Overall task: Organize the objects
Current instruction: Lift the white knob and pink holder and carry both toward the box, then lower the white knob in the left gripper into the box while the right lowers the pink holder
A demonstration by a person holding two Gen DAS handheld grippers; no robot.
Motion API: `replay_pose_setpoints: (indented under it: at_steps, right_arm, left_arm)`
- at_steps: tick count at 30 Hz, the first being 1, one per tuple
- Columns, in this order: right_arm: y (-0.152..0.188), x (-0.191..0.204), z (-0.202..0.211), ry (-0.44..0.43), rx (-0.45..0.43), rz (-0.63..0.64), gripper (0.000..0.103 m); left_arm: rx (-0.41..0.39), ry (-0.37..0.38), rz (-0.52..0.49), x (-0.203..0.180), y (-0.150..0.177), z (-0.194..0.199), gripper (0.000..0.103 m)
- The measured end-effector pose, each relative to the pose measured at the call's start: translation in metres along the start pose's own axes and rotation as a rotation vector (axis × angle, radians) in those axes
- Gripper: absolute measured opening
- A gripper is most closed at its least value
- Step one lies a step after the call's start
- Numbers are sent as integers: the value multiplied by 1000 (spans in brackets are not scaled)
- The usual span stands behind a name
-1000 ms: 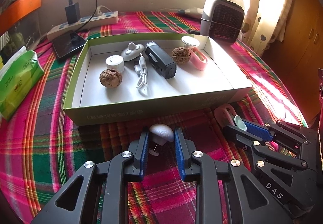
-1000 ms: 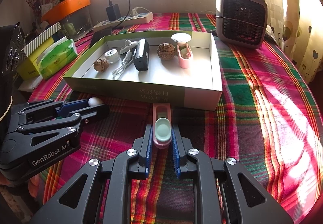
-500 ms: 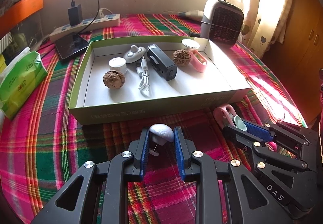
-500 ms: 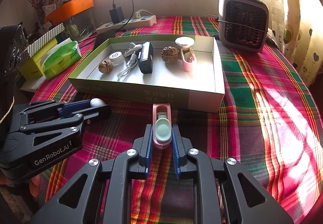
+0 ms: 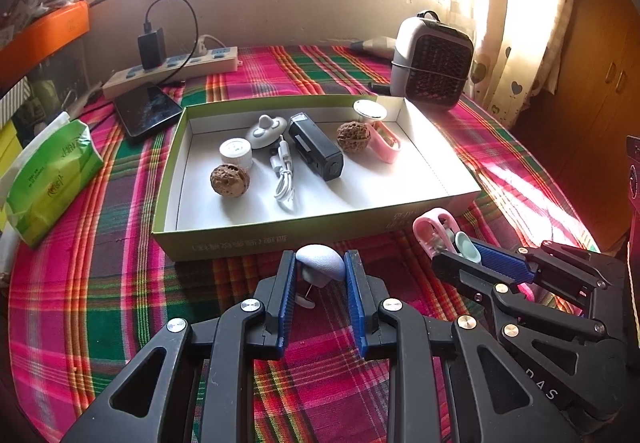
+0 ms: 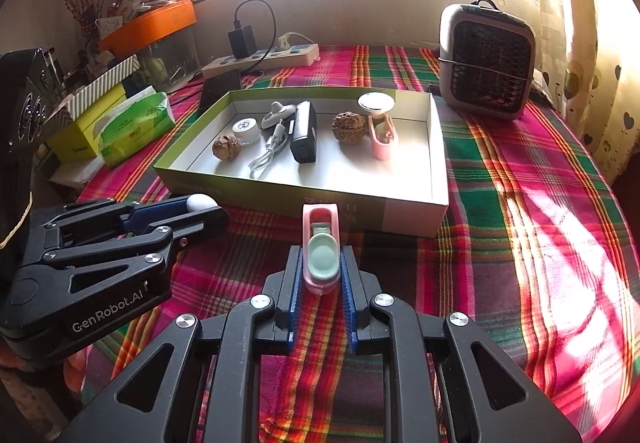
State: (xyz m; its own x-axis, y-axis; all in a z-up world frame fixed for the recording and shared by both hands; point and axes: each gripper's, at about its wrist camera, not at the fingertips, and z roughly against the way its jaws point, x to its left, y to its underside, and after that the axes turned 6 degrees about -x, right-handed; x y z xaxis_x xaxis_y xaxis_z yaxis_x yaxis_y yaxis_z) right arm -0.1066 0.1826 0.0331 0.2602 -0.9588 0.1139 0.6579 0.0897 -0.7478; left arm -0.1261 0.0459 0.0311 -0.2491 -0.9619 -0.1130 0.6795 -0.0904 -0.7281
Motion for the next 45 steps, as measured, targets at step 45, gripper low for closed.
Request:
replay_pose_setpoints:
  at_steps: [45]
  right_arm:
    - [-59,-24,-45,-36,42,-1,19]
  left_arm:
    - [9,13,6,8,-52,-42,22]
